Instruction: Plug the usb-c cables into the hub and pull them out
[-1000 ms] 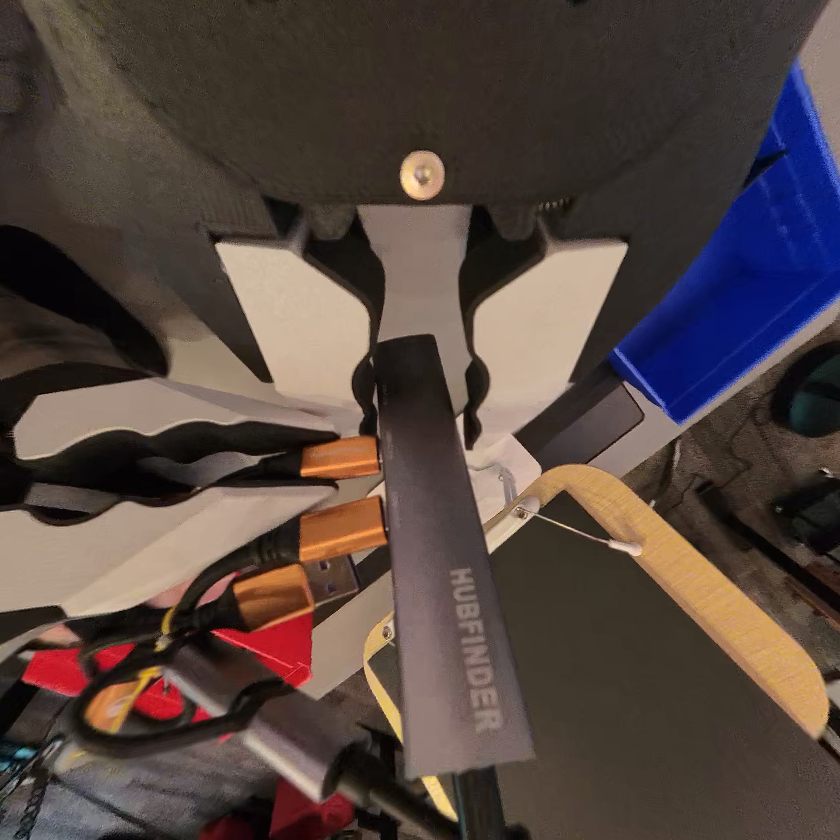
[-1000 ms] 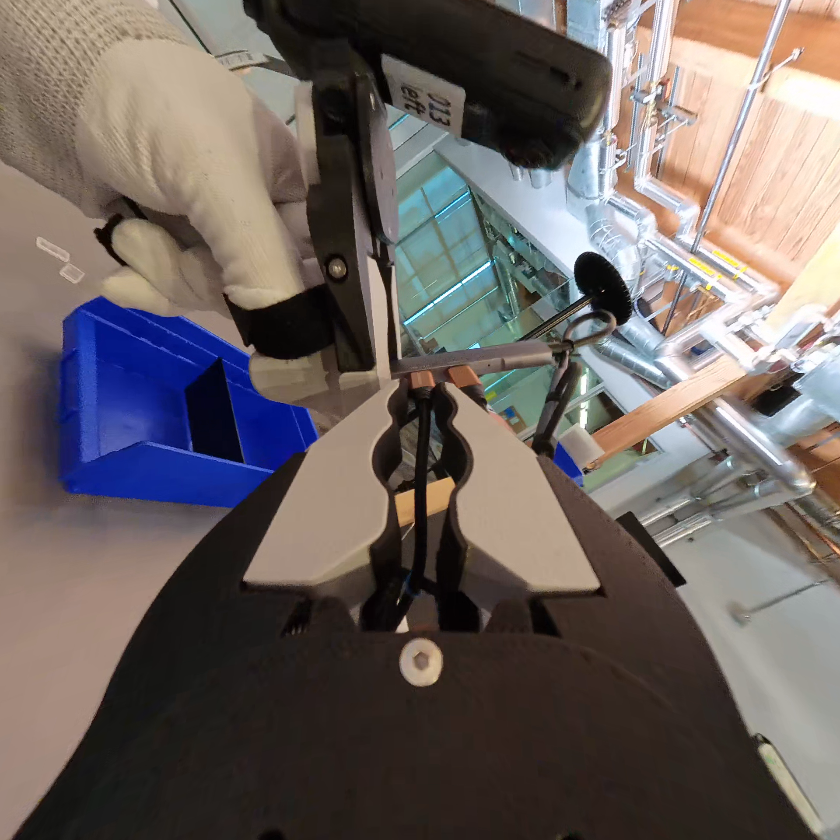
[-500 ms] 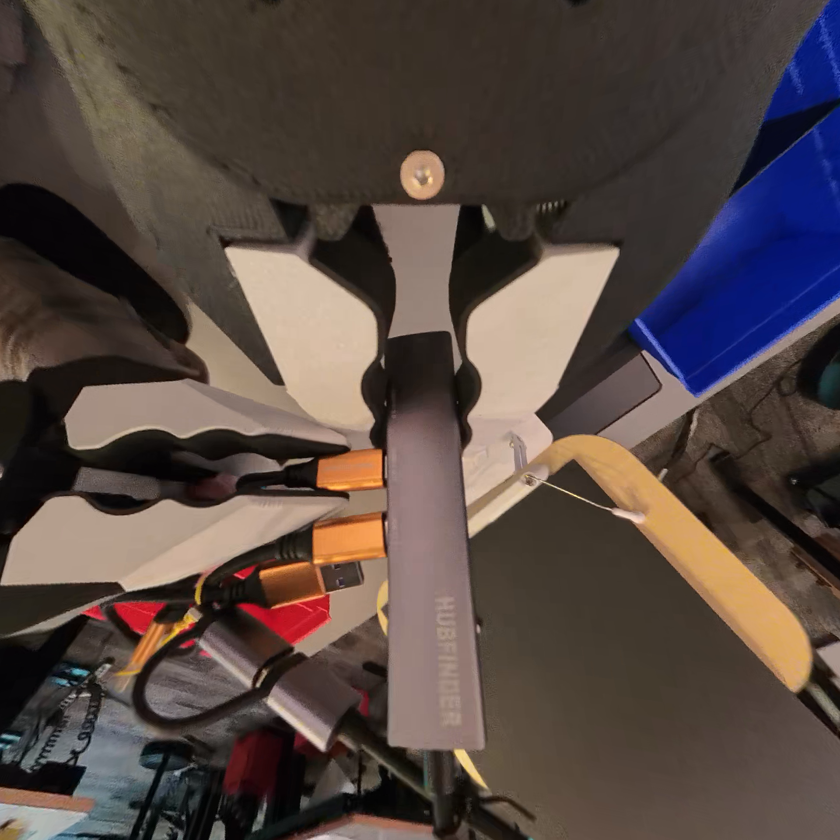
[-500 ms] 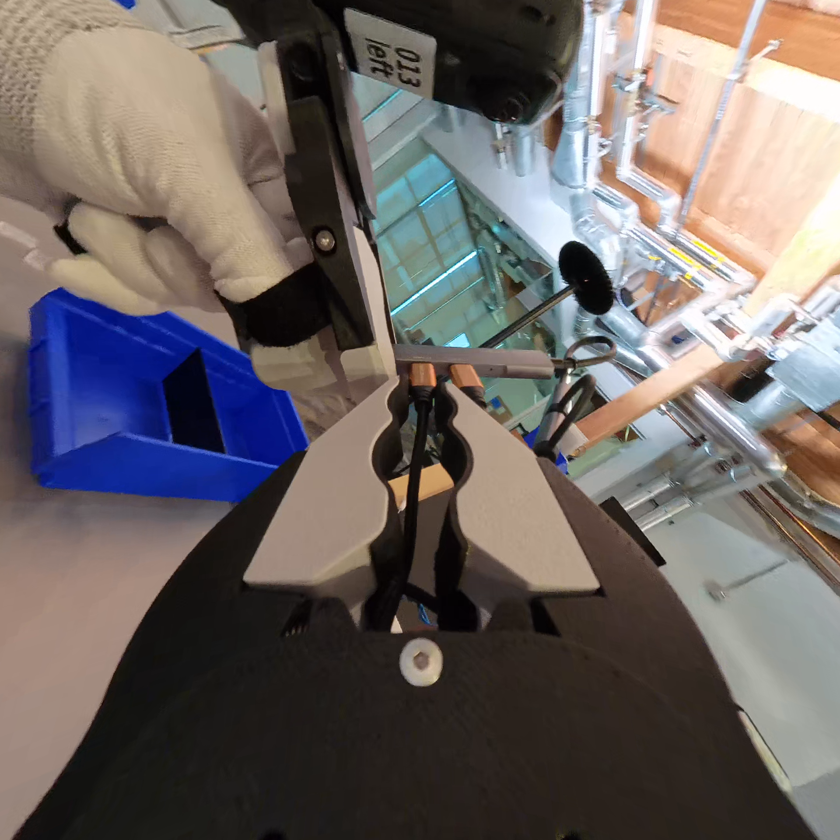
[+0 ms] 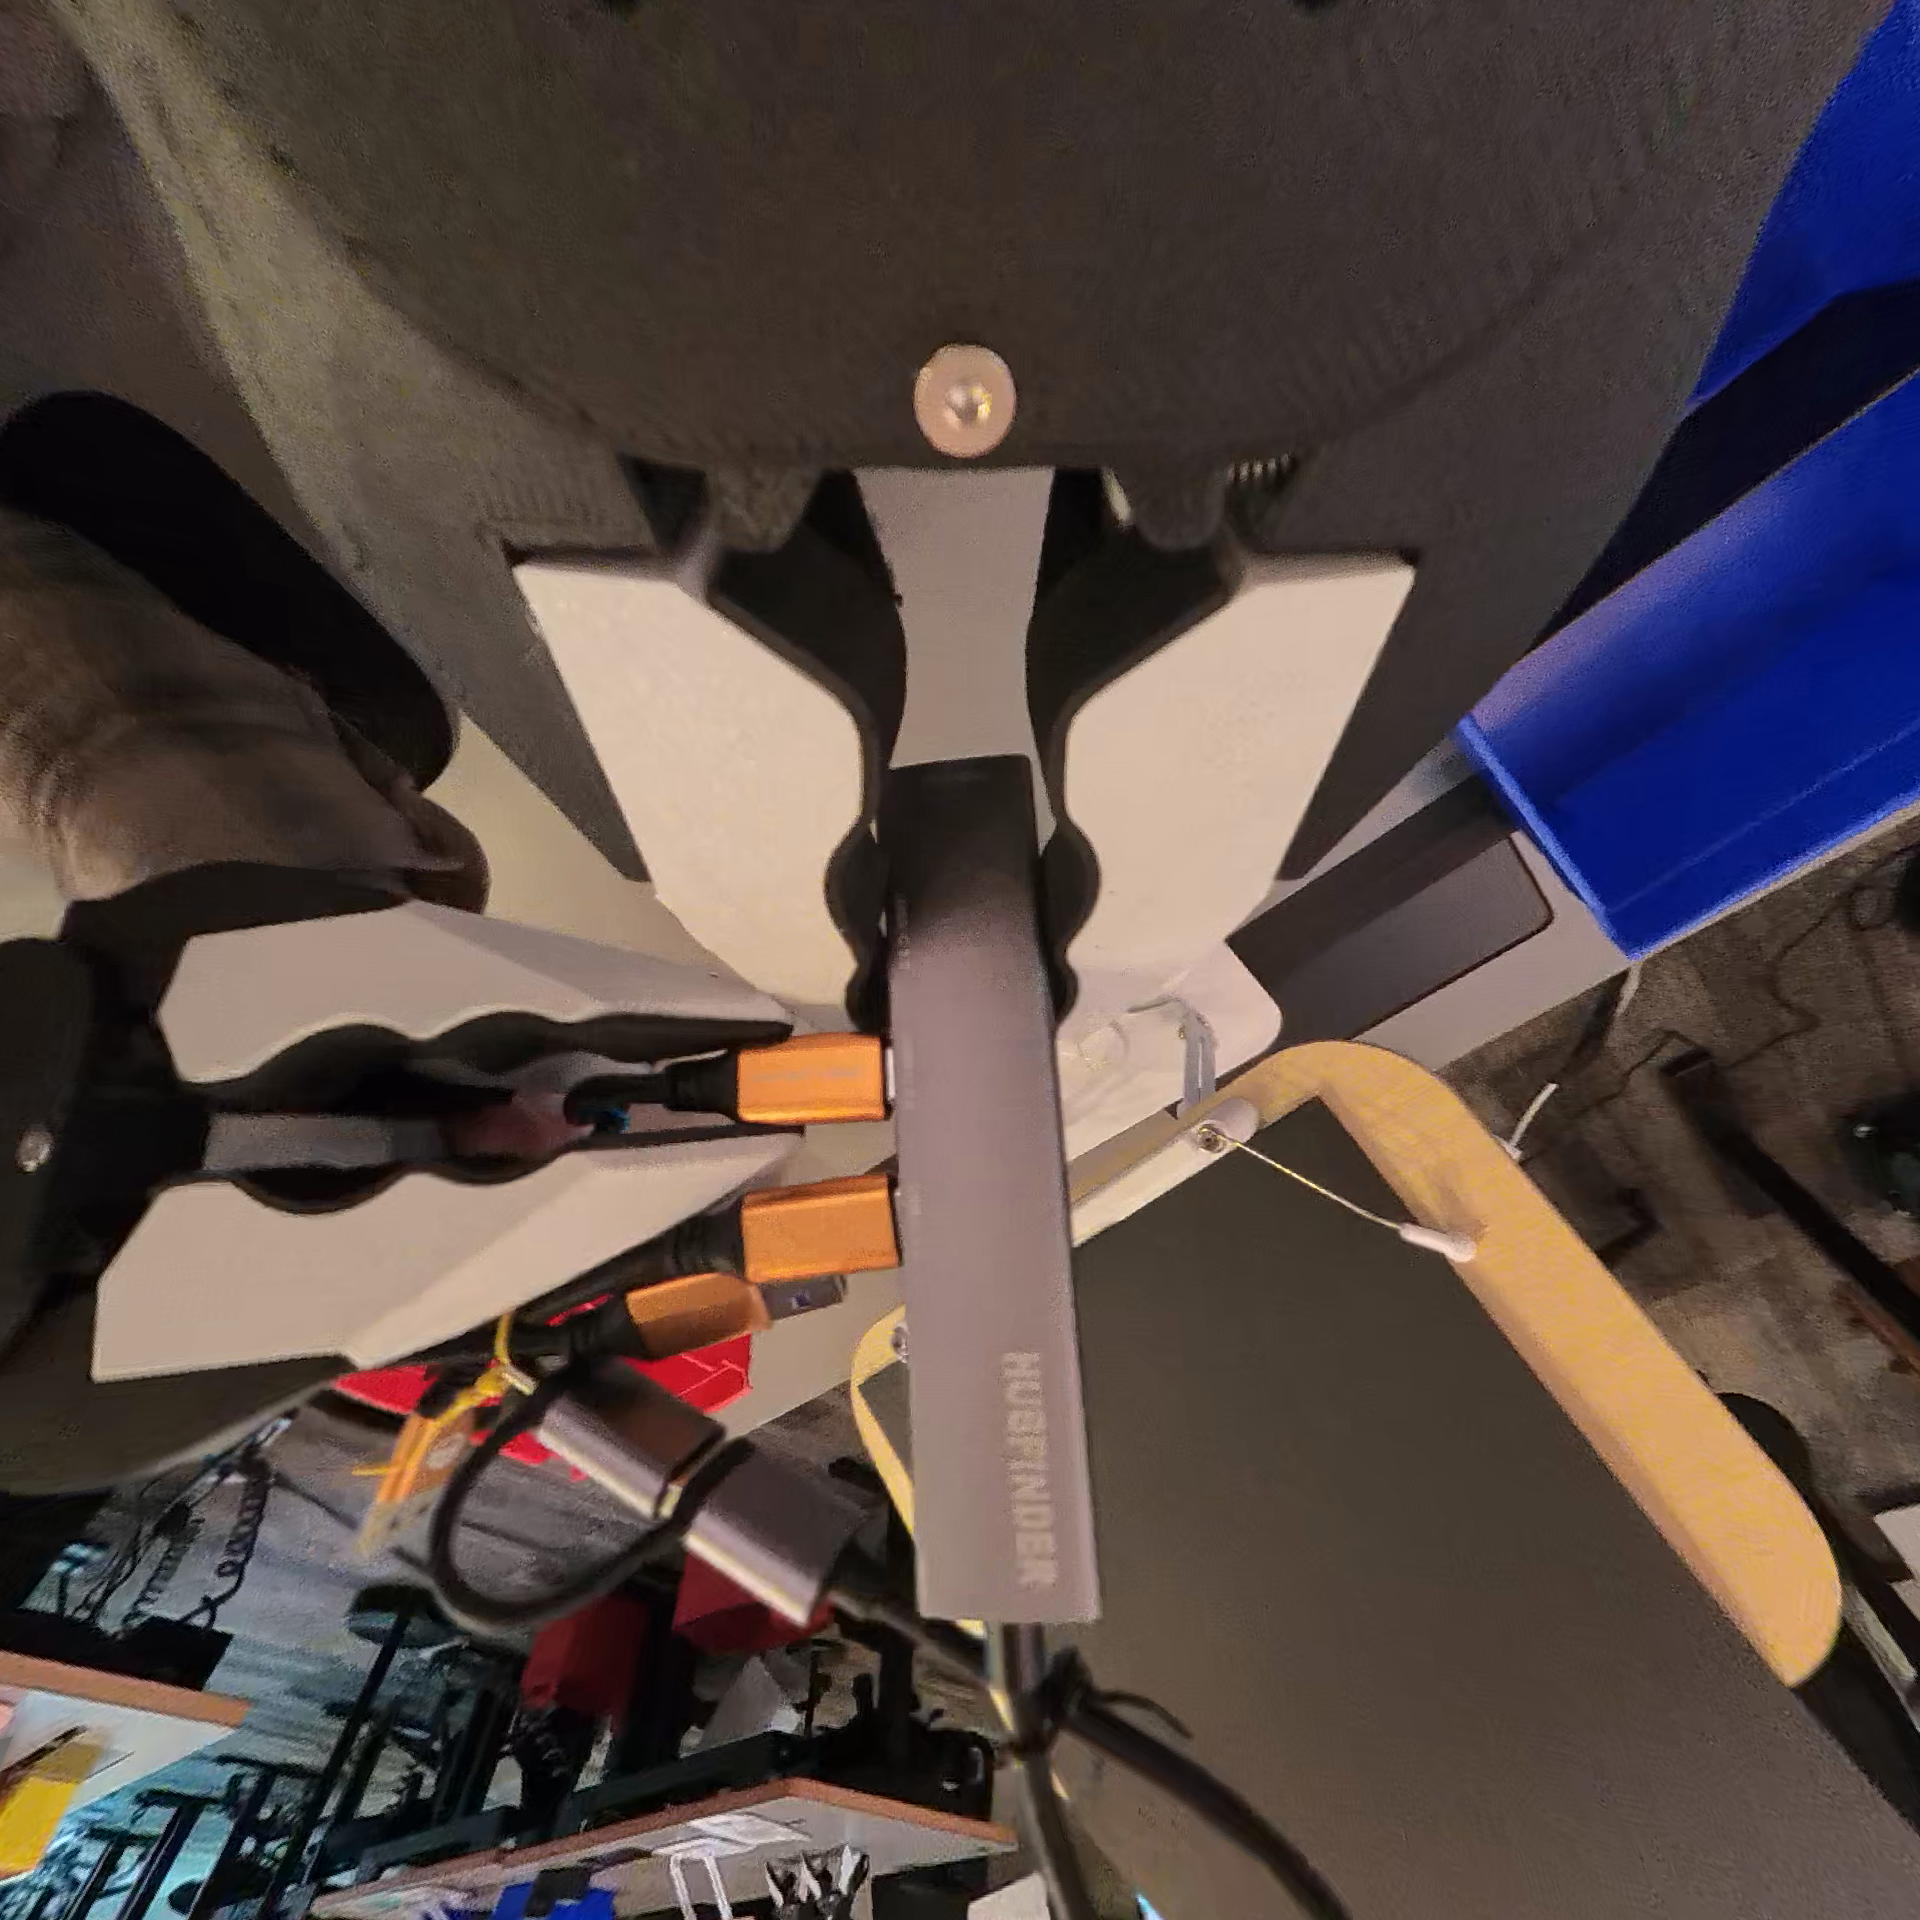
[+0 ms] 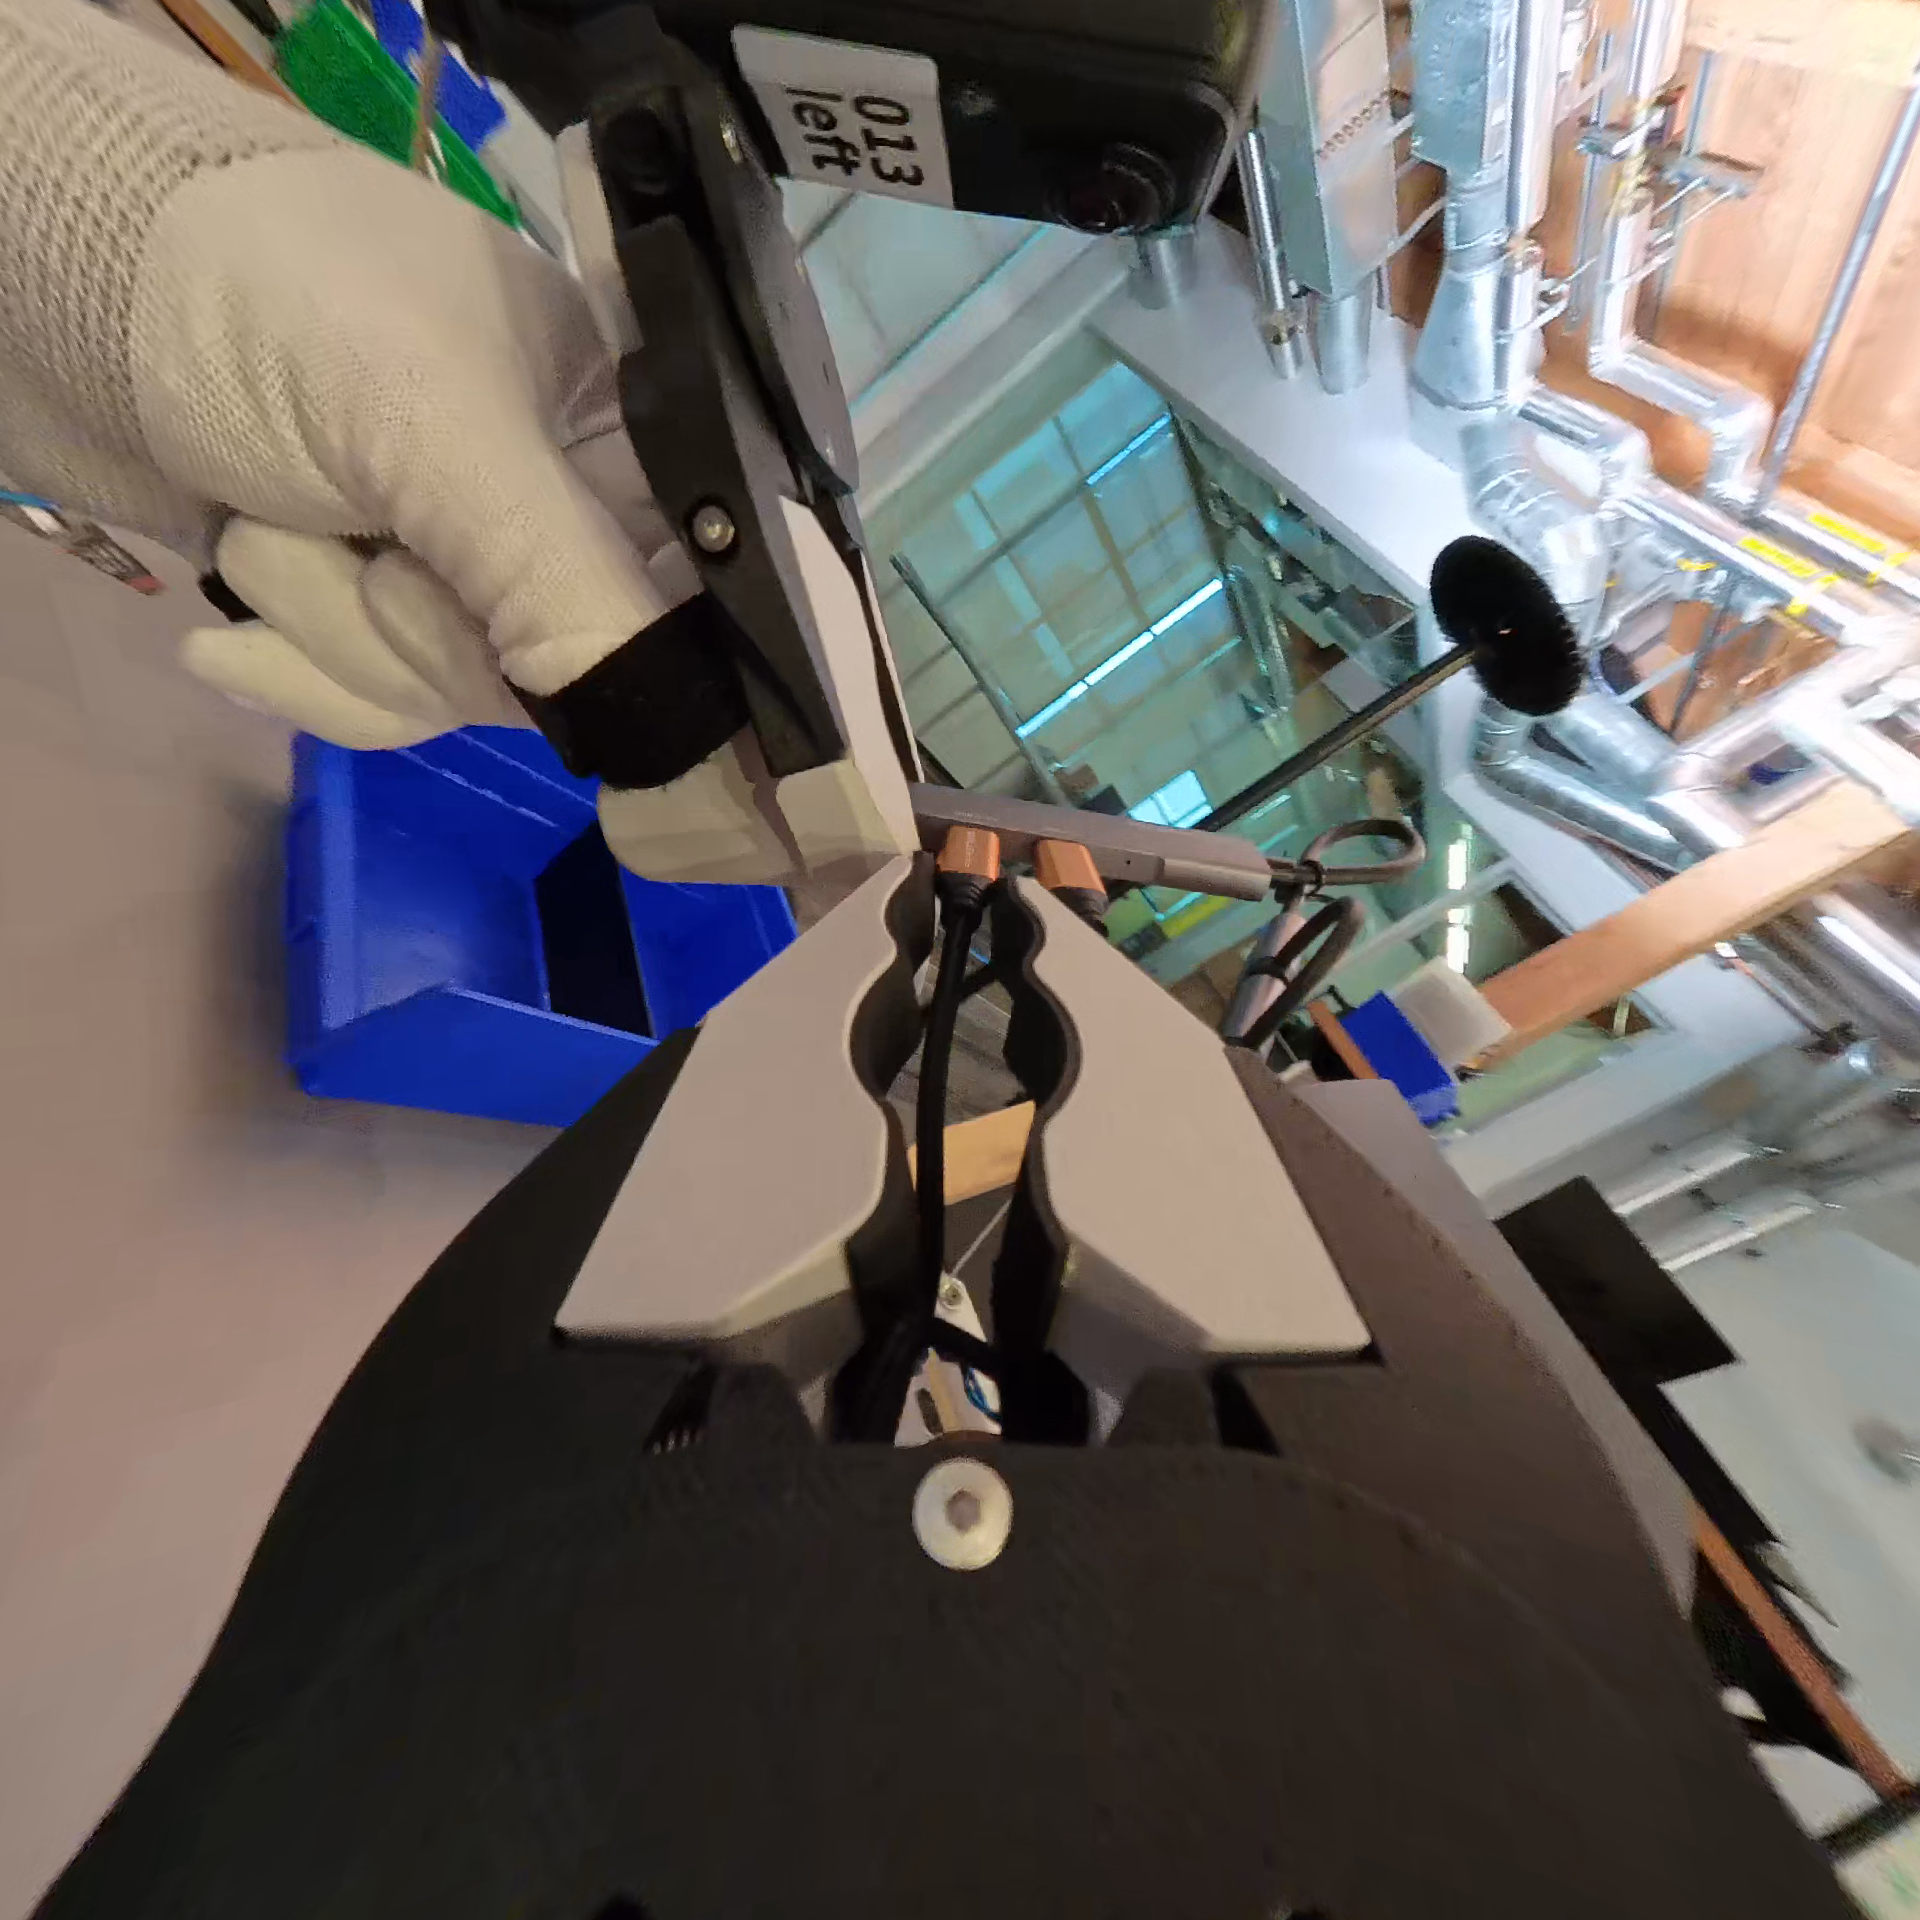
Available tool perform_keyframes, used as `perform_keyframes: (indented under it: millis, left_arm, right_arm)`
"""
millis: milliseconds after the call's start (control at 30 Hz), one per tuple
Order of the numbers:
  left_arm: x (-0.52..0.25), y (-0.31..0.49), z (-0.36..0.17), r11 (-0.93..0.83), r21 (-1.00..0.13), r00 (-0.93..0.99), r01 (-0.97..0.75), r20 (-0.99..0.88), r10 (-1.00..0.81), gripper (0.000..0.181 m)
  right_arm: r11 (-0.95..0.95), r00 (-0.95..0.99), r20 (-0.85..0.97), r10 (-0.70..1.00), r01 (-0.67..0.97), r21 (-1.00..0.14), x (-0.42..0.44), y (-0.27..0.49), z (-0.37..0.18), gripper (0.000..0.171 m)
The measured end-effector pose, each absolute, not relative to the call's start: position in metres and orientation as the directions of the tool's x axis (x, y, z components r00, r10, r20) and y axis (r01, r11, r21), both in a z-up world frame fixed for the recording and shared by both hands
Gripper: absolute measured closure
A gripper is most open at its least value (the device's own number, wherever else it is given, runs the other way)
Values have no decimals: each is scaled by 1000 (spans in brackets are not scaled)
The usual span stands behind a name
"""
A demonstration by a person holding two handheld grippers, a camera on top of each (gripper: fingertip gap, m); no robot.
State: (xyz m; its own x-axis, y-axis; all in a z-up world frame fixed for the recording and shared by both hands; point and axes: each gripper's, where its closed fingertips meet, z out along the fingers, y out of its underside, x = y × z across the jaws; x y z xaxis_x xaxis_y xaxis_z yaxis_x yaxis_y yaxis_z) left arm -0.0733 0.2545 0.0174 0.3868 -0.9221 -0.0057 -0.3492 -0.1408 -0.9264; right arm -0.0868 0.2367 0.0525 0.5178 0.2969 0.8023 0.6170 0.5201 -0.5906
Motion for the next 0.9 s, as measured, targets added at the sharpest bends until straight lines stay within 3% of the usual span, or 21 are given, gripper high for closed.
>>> perform_keyframes:
  millis: [100, 300, 367, 400, 567, 633, 833, 900]
  left_arm:
    - [-69, 254, 25, -121, -937, 395, -327, -19, -919, 154]
    - [-77, 269, 36, -135, -956, 472, -259, -4, -881, 154]
    - [-103, 294, 47, -182, -971, 570, -154, 64, -819, 154]
    - [-117, 301, 53, -203, -973, 578, -110, 104, -810, 155]
    - [-120, 294, 42, -95, -952, 606, -291, -107, -788, 155]
    - [-123, 299, 47, -130, -970, 598, -205, -19, -801, 155]
    - [-121, 311, 62, -55, -985, 592, -160, -51, -805, 155]
    - [-117, 318, 62, -37, -986, 592, -160, -66, -803, 155]
  right_arm:
    - [538, 555, 772, 310, 567, -624, -82, 235, 58, 163]
    - [472, 619, 775, 128, 649, -596, -86, 244, 65, 162]
    - [488, 644, 754, 127, 622, -613, -84, 238, 72, 162]
    - [489, 661, 737, 139, 602, -632, -79, 235, 78, 162]
    - [552, 599, 736, 316, 515, -656, -87, 222, 76, 163]
    - [560, 564, 748, 350, 514, -650, -92, 217, 74, 163]
    - [522, 606, 574, 551, 286, -804, -69, 198, 97, 163]
    - [476, 621, 540, 569, 287, -831, -55, 202, 96, 163]
